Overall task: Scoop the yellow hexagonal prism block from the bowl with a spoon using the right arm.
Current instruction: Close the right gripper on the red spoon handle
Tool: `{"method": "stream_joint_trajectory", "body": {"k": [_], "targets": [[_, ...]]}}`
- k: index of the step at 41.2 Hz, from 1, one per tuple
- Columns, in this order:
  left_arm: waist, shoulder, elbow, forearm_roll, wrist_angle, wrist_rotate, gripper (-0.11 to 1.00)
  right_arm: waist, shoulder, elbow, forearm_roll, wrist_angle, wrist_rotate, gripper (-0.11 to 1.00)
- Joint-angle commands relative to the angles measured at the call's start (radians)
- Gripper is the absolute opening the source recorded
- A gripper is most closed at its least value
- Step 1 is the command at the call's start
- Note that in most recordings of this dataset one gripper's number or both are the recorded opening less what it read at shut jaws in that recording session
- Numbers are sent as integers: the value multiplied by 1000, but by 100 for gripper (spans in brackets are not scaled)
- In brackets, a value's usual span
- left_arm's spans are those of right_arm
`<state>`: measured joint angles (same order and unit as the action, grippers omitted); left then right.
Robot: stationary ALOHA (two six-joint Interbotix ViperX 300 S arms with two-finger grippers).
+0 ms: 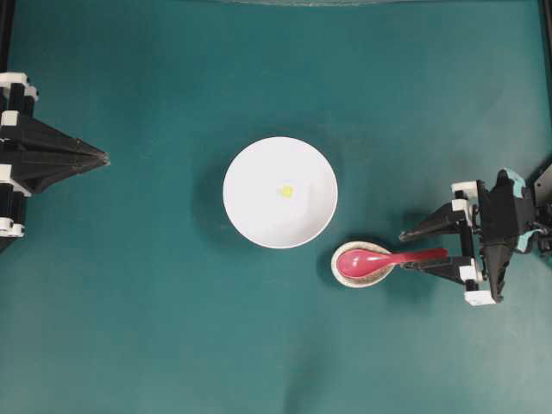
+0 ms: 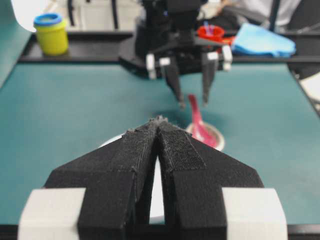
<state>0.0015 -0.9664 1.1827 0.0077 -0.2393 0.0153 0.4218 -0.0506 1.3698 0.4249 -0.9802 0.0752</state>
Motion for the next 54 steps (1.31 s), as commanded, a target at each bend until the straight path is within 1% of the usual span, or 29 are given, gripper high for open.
{"method": "stream_joint_trajectory", "body": {"k": [1, 8, 22, 28, 45, 54], "targets": [[2, 8, -29, 3, 8, 2, 0, 11, 11, 2, 3, -21, 8, 56], [2, 8, -29, 3, 23, 0, 0, 17, 48, 5, 3, -52, 9, 55], [2, 8, -31, 3, 14, 0, 0, 34, 115, -5, 2, -83, 9, 55], [2, 8, -31, 3, 11, 0, 0, 41, 117, -3, 0, -103, 9, 55], [2, 8, -31, 3, 11, -2, 0, 51, 117, 0, -15, -100, -6, 55], [2, 8, -31, 3, 11, -3, 0, 51, 117, 2, -18, -100, -14, 53]]}}
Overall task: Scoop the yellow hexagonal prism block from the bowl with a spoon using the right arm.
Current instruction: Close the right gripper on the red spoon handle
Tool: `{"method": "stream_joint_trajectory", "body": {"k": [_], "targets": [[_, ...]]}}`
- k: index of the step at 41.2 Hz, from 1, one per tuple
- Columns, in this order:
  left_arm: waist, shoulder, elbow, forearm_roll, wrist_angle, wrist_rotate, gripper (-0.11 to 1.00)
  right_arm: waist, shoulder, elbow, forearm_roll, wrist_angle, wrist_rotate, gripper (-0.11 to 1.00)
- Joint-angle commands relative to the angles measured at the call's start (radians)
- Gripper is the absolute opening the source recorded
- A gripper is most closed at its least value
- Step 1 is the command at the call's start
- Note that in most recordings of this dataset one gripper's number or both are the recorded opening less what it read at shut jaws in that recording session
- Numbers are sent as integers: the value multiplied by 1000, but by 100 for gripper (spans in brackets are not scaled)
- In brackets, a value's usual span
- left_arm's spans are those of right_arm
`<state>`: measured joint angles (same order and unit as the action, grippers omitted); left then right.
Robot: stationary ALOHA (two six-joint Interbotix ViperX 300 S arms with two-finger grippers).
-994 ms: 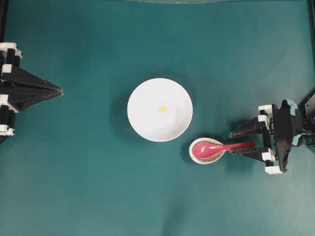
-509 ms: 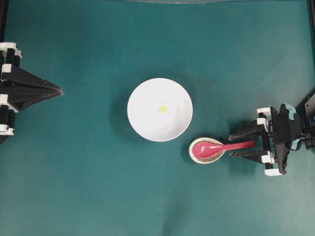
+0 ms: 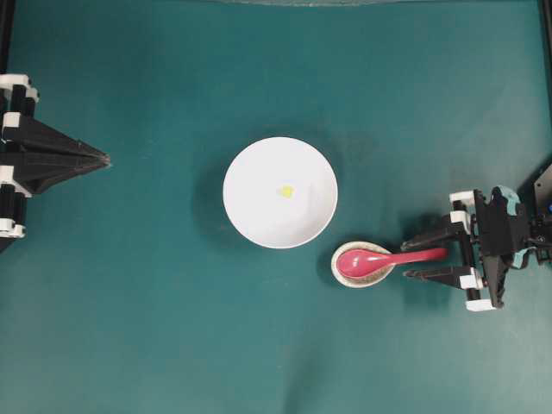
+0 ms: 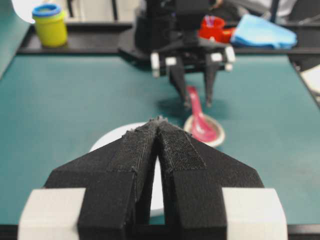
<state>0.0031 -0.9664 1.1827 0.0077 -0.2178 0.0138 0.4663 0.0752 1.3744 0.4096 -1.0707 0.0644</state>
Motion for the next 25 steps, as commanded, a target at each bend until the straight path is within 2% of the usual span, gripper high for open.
{"method": "stream_joint_trajectory", "body": {"k": [1, 25], "targets": [[0, 8, -31, 3, -11, -2, 0, 6, -9, -3, -3, -9, -3, 52], [0, 8, -32, 3, -12, -2, 0, 6, -9, -3, 3, -12, -8, 45]]}}
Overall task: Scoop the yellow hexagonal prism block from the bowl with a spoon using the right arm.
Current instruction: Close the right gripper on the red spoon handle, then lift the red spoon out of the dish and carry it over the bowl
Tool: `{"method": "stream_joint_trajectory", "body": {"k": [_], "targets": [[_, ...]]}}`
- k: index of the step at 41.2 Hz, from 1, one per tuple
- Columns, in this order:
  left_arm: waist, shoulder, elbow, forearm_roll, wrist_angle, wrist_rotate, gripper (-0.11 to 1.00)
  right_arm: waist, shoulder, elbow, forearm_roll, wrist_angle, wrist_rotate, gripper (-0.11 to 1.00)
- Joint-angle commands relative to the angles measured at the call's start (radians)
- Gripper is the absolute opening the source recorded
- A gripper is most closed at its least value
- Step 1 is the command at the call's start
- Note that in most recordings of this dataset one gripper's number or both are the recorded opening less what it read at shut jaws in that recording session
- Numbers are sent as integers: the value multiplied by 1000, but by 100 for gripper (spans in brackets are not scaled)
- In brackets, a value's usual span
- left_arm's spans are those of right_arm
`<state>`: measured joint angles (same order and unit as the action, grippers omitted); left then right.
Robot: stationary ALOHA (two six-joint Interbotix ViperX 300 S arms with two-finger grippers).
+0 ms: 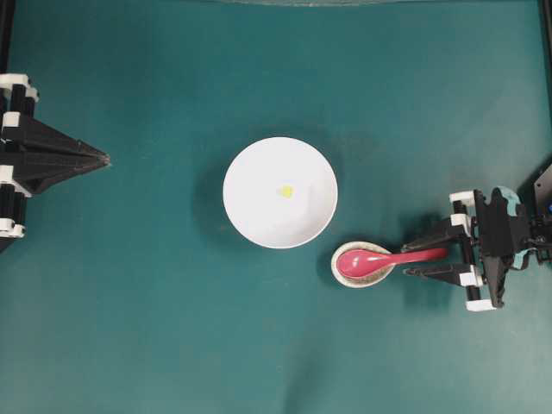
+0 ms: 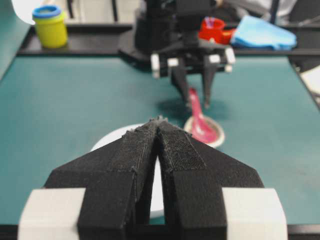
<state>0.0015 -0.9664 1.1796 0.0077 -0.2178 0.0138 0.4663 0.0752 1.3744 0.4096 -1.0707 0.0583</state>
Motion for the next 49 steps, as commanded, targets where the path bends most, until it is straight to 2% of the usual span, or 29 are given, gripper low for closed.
{"method": "stream_joint_trajectory", "body": {"k": [1, 19, 29, 41, 49], "targets": [[3, 8, -29, 3, -12, -2, 0, 6, -9, -3, 5, -12, -2, 45], [2, 8, -31, 3, -12, -2, 0, 3, -9, -5, 18, -12, -2, 43], [2, 8, -31, 3, -12, -2, 0, 3, -9, -6, 17, -9, -2, 24], [2, 8, -29, 3, -12, -2, 0, 3, -14, -11, 18, -12, -2, 24], [3, 8, -29, 3, -12, -3, 0, -6, -67, -11, 18, -9, -6, 24]]}}
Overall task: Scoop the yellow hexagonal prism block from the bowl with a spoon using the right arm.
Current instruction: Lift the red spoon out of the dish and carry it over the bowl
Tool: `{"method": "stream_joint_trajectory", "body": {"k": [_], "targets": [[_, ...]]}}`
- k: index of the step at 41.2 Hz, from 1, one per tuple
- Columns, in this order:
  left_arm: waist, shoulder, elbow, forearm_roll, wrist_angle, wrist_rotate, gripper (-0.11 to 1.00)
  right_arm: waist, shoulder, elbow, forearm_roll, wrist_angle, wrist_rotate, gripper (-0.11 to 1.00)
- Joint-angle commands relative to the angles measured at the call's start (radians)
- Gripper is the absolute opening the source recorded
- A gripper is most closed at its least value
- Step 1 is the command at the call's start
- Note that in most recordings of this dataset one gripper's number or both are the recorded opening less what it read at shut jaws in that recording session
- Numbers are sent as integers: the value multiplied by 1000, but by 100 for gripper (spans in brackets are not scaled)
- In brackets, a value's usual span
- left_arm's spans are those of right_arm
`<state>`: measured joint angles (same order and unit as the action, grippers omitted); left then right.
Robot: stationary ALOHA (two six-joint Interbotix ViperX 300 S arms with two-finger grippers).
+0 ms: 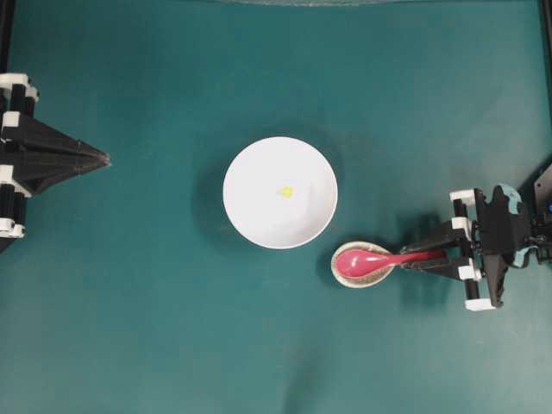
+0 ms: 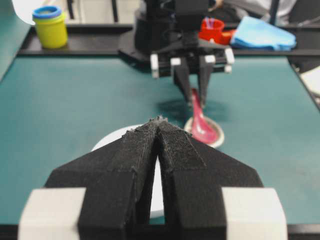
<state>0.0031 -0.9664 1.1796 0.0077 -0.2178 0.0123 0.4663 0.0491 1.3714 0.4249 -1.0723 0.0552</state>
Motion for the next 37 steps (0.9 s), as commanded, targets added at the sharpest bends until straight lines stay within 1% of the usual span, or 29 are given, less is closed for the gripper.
{"method": "stream_joint_trajectory", "body": {"k": [1, 7, 13, 17, 20, 25, 32, 37], "targets": [[0, 8, -31, 3, -12, -2, 0, -8, -51, -6, 2, -8, -5, 24], [0, 8, -31, 3, -12, -2, 0, -20, -124, -3, 3, -2, -25, 24], [0, 8, -31, 3, -12, -2, 0, -29, -209, -17, 2, 38, -95, 24], [0, 8, -31, 3, -12, 0, 0, -49, -270, -29, 3, 94, -150, 24], [0, 8, -31, 3, -12, 2, 0, -72, -316, -43, 2, 155, -184, 24], [0, 8, -31, 3, -12, 2, 0, -127, -397, -78, 2, 296, -233, 24], [0, 8, -32, 3, -12, 0, 0, -227, -497, -152, 0, 551, -288, 24], [0, 8, -32, 3, -12, 2, 0, -287, -541, -206, -3, 689, -314, 24]]}}
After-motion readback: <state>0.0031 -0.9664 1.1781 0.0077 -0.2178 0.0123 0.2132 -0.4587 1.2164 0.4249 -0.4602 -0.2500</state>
